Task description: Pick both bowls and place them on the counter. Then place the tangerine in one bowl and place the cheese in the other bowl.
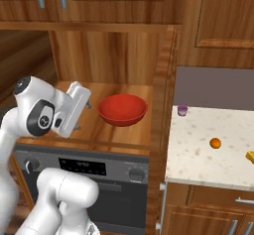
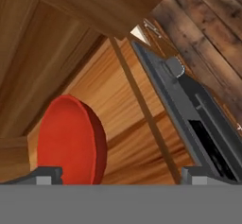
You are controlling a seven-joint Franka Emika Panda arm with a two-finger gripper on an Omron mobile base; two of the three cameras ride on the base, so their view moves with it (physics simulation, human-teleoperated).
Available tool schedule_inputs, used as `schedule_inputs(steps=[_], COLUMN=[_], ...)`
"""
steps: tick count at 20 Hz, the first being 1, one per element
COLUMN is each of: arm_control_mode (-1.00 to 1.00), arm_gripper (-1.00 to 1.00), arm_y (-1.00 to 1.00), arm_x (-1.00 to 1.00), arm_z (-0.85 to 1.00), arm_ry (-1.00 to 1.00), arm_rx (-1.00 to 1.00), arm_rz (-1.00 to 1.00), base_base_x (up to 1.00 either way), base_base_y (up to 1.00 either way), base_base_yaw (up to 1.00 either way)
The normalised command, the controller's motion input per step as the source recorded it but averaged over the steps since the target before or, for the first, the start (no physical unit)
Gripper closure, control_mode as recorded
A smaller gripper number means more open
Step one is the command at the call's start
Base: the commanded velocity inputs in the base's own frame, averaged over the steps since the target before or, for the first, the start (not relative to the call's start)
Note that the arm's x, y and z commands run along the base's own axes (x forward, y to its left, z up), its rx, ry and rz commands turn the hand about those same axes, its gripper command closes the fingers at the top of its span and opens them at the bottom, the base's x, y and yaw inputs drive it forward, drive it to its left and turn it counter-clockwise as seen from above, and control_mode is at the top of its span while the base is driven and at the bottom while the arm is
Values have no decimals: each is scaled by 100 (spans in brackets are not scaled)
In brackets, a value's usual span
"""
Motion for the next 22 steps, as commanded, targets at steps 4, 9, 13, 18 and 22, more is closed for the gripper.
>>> schedule_inputs(steps=[4, 9, 13, 18, 22], arm_control_mode=[-100, -100, -100, -100, -100], arm_gripper=[-100, -100, -100, -100, -100], arm_y=[5, 0, 0, -5, -13], arm_x=[52, 46, 51, 45, 41], arm_z=[-28, -34, -35, -37, -8], arm_ry=[20, 3, 0, 0, 2], arm_rx=[0, 0, 0, 0, 0], arm_rz=[-9, -3, -5, -3, 0], base_base_x=[0, 0, 0, 0, 0], base_base_y=[0, 0, 0, 0, 0], base_base_yaw=[0, 0, 0, 0, 0])
